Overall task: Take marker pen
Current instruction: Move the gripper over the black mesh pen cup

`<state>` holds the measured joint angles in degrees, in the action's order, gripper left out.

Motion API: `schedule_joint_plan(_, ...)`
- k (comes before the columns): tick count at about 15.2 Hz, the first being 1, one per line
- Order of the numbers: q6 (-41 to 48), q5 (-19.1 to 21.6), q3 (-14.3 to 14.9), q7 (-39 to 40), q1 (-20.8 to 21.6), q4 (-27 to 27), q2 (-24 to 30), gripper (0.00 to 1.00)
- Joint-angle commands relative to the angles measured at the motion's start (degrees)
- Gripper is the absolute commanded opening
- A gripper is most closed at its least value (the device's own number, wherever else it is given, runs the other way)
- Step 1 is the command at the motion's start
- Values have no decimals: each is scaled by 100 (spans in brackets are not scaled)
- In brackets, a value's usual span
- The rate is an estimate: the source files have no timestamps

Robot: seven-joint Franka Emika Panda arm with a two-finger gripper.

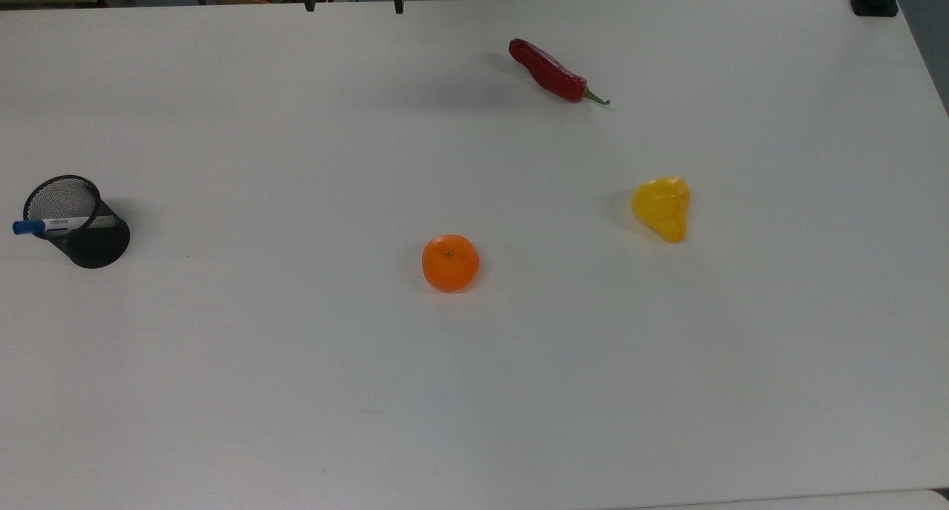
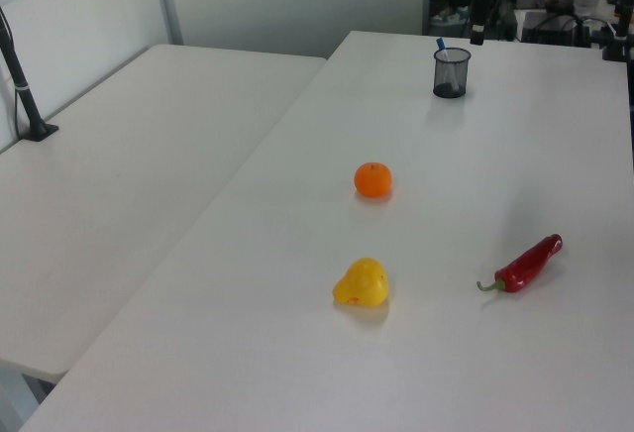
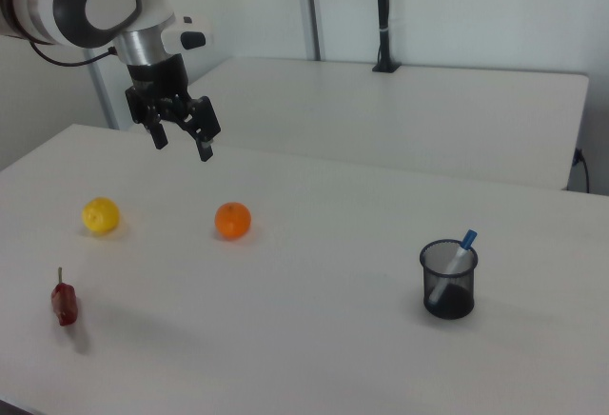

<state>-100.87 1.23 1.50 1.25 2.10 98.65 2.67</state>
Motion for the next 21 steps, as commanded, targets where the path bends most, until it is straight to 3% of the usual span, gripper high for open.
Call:
schedule_joint_plan(1, -152, -35, 123, 104, 115, 137, 94, 100)
schedule_joint_plan(10, -214, -26, 210, 104, 45, 111, 94, 100)
schedule_joint_plan(16, -1415, -61, 641, 68, -227, 102, -55, 100)
schedule_joint_plan(21, -2699, -175, 844, 51, -631, 67, -670, 100)
